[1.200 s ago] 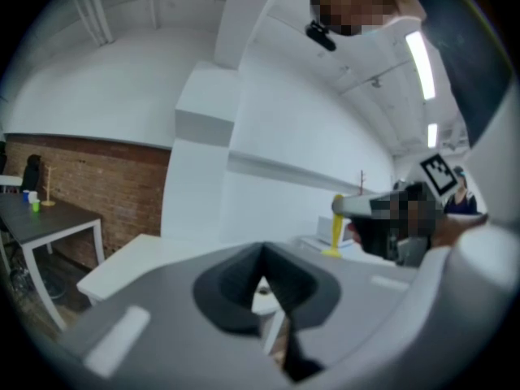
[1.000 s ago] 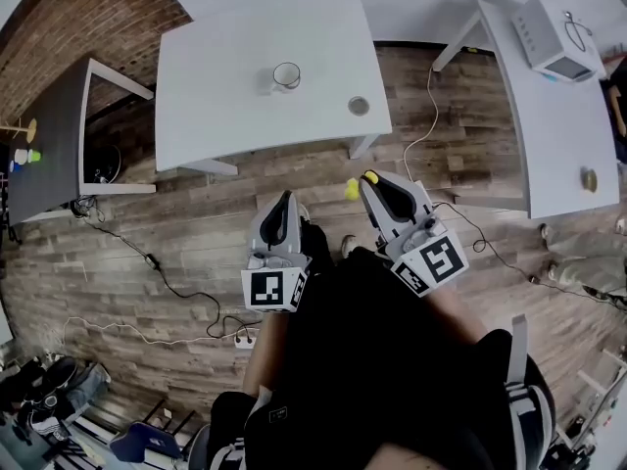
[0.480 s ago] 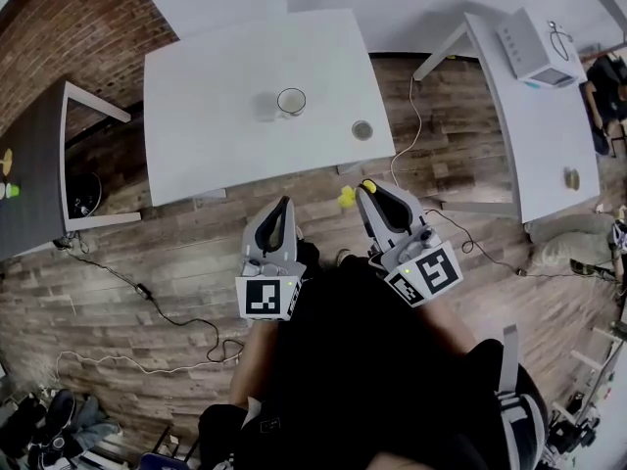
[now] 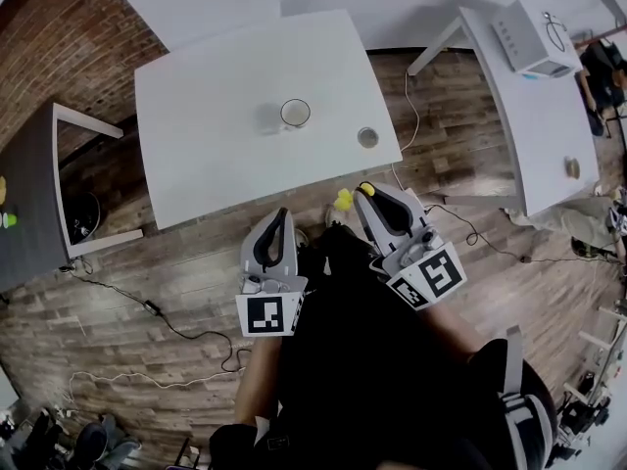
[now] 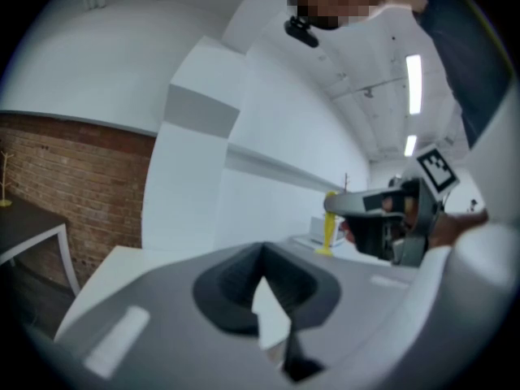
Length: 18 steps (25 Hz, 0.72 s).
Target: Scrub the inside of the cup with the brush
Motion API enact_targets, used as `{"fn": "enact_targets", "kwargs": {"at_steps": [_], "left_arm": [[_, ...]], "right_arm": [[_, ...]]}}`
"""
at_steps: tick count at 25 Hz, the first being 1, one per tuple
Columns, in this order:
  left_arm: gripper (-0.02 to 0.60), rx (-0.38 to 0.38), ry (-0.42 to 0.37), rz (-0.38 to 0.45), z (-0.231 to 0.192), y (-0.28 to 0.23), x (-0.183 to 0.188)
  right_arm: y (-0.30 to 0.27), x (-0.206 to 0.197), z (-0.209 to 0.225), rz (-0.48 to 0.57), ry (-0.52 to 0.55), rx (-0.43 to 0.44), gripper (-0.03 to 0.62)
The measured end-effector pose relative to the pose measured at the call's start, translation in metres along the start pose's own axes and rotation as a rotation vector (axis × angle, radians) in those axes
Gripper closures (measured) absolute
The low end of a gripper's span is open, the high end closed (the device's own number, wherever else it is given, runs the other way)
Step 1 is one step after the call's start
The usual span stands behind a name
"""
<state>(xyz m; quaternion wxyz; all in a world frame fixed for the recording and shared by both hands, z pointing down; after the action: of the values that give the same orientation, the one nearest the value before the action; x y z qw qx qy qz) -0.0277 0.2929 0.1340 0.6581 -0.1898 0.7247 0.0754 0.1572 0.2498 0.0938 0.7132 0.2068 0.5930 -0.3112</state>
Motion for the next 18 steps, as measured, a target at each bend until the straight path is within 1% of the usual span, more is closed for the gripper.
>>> {"fn": "enact_targets", "kwargs": {"at_steps": [8, 11, 14, 18], "left_arm": [[0.578, 0.016, 0.009, -0.029, -0.007, -0.038, -0.002], [0.578, 0.035, -0.008, -0.026, -0.011, -0.055, 0.001], [0.578, 0.051, -0.043, -0.028, -0.017, -0.071, -0.001], [0.578, 0.099, -0.045, -0.047, -0.028, -0.091, -0.009]], "right_arm": [[-0.040, -0.001, 0.032, -0.005, -0.033, 0.041, 0.562], [-0.056, 0.000, 0.048, -0.015, -0.037, 0.072, 0.562], [-0.070, -0.001, 0.063, -0.029, -0.045, 0.096, 0.562], [-0.090, -0.005, 0.083, -0.041, -0.062, 0.130, 0.562]]}}
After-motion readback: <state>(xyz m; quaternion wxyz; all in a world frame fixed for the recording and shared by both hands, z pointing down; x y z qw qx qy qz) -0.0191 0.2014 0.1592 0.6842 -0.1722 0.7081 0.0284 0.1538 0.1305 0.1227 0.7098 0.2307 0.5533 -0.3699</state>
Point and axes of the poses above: the fingertips, and each gripper's own axes: y backward along the fingers, z to its right, x out of its top, the point moved 7 cm from there along y, backward along the fingers, and after that the axes turned 1 degree about -x, right-handed, at the moved point
